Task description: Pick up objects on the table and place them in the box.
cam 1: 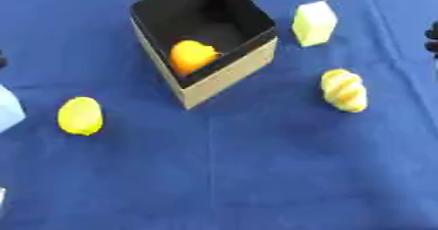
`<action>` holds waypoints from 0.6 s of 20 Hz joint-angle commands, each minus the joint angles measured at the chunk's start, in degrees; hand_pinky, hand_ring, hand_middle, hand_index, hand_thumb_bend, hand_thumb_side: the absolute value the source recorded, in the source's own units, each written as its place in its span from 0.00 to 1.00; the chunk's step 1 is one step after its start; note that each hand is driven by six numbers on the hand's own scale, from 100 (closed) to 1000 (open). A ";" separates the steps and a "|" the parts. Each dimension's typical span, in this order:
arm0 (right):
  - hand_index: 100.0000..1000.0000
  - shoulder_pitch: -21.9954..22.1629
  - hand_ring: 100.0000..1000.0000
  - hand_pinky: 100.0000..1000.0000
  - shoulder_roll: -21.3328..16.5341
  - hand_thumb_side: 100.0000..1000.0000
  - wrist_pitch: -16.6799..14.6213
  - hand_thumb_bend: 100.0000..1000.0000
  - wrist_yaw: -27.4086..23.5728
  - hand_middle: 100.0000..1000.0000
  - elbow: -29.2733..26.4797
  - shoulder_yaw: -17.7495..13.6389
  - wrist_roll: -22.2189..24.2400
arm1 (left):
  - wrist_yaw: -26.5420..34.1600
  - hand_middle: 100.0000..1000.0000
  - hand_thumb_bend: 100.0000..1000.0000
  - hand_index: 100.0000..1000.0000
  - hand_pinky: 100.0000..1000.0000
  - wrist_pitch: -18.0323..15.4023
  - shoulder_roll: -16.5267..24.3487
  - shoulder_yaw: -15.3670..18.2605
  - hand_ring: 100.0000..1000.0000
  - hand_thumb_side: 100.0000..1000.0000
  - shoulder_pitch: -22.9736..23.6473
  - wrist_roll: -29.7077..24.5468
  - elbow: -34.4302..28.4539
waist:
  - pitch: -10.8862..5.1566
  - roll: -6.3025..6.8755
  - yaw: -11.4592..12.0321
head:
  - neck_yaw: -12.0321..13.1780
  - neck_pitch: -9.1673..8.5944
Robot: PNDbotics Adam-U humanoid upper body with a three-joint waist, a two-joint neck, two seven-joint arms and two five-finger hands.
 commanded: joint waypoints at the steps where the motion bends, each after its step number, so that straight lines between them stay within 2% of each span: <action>1: 0.73 0.43 0.73 0.72 -2.73 0.30 -0.23 0.01 0.87 0.66 -0.86 -0.26 0.58 | -0.17 0.60 0.23 0.82 0.71 -0.05 0.73 0.24 0.67 0.59 -0.16 0.14 -1.06 | -1.05 -0.22 0.00 | 0.02 -0.62; 5: 0.74 3.03 0.74 0.74 -7.87 0.28 -1.05 0.04 3.92 0.67 -0.86 0.37 2.51 | -0.35 0.60 0.23 0.82 0.71 -0.06 1.14 0.25 0.67 0.60 -0.01 0.16 -1.06 | -0.86 -0.69 -0.06 | 0.22 -0.53; 12: 0.77 7.70 0.77 0.78 -17.37 0.25 -2.05 0.16 9.76 0.70 -0.86 0.36 8.10 | -0.89 0.60 0.23 0.82 0.71 -0.08 2.07 0.15 0.67 0.60 0.19 0.13 -1.06 | -0.11 -1.58 -0.21 | 0.55 -0.43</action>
